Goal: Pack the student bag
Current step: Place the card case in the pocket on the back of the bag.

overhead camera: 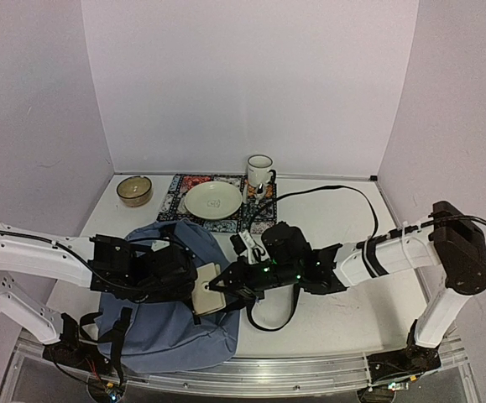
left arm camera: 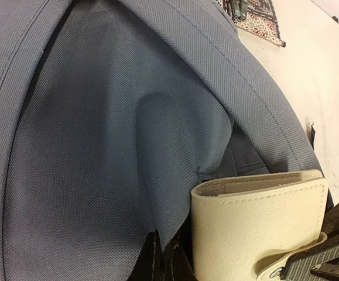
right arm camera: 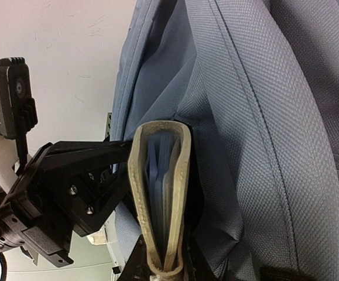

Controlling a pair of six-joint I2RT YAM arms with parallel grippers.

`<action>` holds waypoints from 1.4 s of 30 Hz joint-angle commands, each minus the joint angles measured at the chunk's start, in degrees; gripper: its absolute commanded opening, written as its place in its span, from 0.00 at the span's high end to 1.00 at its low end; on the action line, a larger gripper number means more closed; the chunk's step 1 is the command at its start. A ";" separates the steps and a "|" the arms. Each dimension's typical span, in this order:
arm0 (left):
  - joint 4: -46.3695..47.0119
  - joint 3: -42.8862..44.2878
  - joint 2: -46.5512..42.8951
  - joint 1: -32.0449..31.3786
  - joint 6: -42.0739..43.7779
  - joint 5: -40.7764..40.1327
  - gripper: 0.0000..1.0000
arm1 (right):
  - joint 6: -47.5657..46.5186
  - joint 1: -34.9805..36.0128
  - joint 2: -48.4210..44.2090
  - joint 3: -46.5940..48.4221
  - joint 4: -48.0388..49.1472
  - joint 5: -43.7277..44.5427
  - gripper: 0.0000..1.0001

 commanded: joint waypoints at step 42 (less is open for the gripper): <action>27.92 -3.66 -4.10 0.87 13.45 -2.21 1.00 | -12.09 -4.97 -2.71 5.81 -22.60 -9.88 1.00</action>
